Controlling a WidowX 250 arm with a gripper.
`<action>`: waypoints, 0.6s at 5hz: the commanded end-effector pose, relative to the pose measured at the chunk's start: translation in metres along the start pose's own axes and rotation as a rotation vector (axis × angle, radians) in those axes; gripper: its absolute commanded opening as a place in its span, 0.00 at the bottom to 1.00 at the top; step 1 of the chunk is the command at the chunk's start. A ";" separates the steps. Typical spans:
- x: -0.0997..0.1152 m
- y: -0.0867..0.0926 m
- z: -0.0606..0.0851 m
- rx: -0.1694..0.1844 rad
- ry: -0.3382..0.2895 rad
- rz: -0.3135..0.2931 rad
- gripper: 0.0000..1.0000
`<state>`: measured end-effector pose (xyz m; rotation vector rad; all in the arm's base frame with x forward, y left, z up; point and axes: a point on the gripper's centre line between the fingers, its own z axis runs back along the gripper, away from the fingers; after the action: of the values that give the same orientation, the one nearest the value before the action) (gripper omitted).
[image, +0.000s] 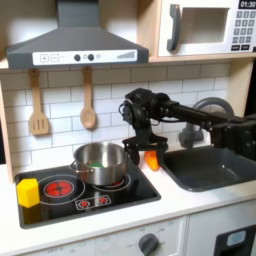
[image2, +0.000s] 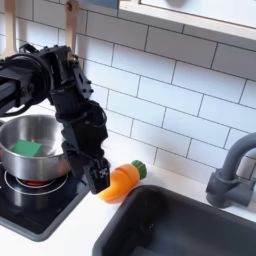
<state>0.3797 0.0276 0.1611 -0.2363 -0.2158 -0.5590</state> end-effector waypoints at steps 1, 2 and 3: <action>-0.001 -0.001 0.000 0.005 0.003 -0.017 1.00; -0.006 -0.001 0.008 0.079 0.007 -0.006 1.00; -0.012 -0.002 0.013 0.090 0.011 0.012 1.00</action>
<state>0.3672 0.0378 0.1613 -0.1562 -0.2026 -0.5263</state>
